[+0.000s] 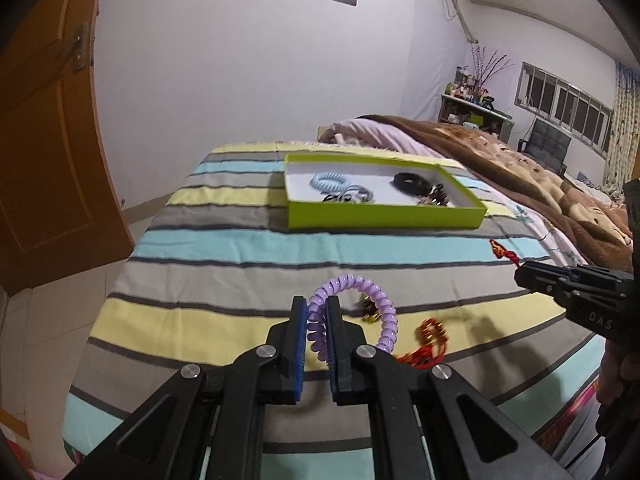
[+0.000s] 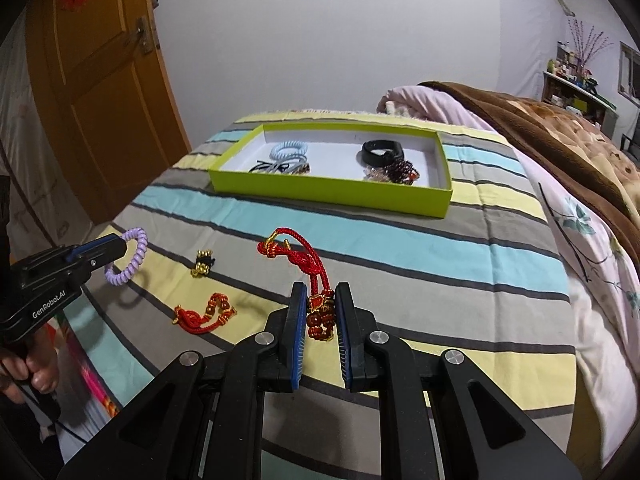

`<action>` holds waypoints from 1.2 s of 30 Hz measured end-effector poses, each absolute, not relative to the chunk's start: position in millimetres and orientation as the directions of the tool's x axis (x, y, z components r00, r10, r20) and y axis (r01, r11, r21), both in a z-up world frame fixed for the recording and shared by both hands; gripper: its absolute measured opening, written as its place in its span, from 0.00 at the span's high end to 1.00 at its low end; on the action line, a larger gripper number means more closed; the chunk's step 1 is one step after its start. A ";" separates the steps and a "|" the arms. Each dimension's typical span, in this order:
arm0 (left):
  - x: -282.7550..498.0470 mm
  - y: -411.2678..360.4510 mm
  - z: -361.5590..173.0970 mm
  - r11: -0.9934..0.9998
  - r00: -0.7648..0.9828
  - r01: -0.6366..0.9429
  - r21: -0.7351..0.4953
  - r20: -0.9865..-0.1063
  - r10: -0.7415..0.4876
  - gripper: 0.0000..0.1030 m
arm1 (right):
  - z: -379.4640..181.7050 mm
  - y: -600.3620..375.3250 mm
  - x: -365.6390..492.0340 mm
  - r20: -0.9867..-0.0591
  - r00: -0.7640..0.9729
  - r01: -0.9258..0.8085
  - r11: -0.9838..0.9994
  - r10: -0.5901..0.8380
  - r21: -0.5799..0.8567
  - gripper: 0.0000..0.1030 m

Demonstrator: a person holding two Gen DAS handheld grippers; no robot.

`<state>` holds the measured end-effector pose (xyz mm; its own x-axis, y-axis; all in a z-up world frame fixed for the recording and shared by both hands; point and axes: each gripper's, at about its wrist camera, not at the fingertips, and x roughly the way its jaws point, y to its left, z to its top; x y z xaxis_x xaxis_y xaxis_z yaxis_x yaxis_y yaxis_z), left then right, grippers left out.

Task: Organize jewelry
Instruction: 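Lift and carry the lavender coil and red tassel with both tools over the box, then open both tools to drop the lavender coil and red tassel in the box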

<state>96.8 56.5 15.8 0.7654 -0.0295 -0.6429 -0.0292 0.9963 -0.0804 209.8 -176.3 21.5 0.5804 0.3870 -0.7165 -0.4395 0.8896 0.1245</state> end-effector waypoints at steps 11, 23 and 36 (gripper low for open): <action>115.8 34.1 38.2 0.997 0.792 0.028 -0.070 -0.607 -0.065 0.92 | 38.5 -180.8 219.4 -0.687 0.615 -0.429 0.895 0.387 0.121 0.86; 167.1 33.3 43.0 0.998 0.789 0.033 -0.058 -0.611 -0.061 0.92 | 46.7 -171.4 261.2 -0.675 0.628 -0.437 0.893 0.389 0.108 0.86; 251.4 44.5 35.3 1.000 0.774 -0.002 -0.016 -0.633 -0.009 0.92 | 30.5 -151.4 333.2 -0.709 0.598 -0.434 0.895 0.374 0.105 0.86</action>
